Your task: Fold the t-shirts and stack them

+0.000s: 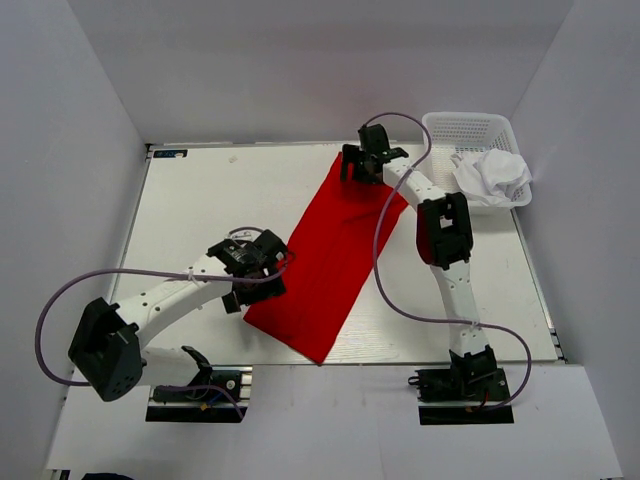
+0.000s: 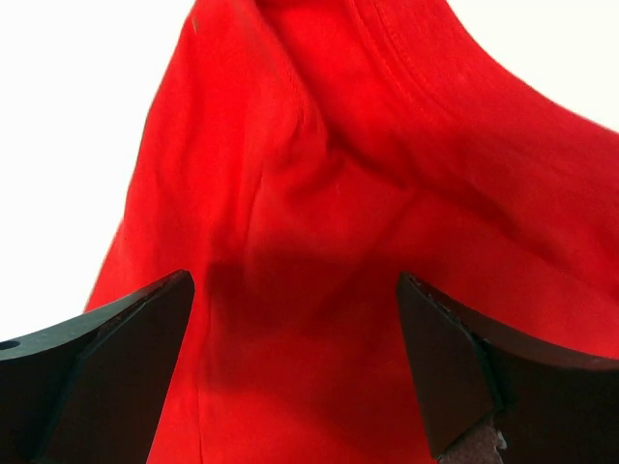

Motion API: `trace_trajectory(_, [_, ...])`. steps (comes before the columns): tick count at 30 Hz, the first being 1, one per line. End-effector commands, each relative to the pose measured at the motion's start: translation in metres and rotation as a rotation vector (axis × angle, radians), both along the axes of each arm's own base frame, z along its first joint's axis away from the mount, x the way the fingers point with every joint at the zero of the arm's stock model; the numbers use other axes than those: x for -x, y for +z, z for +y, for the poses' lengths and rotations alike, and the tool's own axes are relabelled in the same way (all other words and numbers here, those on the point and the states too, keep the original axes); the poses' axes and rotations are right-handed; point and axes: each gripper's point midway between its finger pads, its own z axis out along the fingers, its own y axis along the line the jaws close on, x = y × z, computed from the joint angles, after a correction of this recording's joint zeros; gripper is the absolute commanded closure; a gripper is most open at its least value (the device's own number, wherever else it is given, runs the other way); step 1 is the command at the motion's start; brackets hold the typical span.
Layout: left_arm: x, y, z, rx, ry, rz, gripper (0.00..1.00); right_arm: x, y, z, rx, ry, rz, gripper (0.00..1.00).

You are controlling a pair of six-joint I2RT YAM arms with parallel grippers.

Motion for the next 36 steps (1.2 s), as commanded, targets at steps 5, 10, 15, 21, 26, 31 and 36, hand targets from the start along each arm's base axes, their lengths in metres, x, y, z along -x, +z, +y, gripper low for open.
trace_trajectory(5, [-0.076, 0.048, -0.007, -0.064, -0.025, -0.325, 0.00, 0.039, 0.073, -0.029, 0.139, -0.076, -0.071, 0.09])
trace_trajectory(10, [-0.106, 0.067, -0.012, -0.076, -0.075, -0.452, 0.00, 0.085, 0.031, -0.052, 0.184, -0.125, 0.087, 0.09])
trace_trajectory(15, [-0.110, 0.052, -0.010, -0.134, -0.086, -0.414, 0.00, 0.088, -0.008, -0.053, 0.226, -0.047, 0.159, 0.09])
trace_trajectory(21, [-0.106, 0.043, -0.012, -0.125, -0.119, -0.373, 0.00, 0.067, -0.042, -0.040, 0.209, 0.048, 0.205, 0.09])
trace_trajectory(26, [-0.100, 0.029, -0.018, -0.098, -0.158, -0.310, 0.00, 0.027, -0.064, -0.029, 0.221, 0.219, 0.114, 0.09])
trace_trajectory(31, [-0.100, 0.024, -0.035, -0.041, -0.252, -0.261, 0.00, -0.024, -0.029, -0.002, 0.156, 0.440, -0.130, 0.09])
trace_trajectory(36, [-0.079, 0.003, -0.048, 0.053, -0.380, -0.208, 0.00, -0.024, 0.101, 0.003, 0.090, 0.343, -0.343, 0.09])
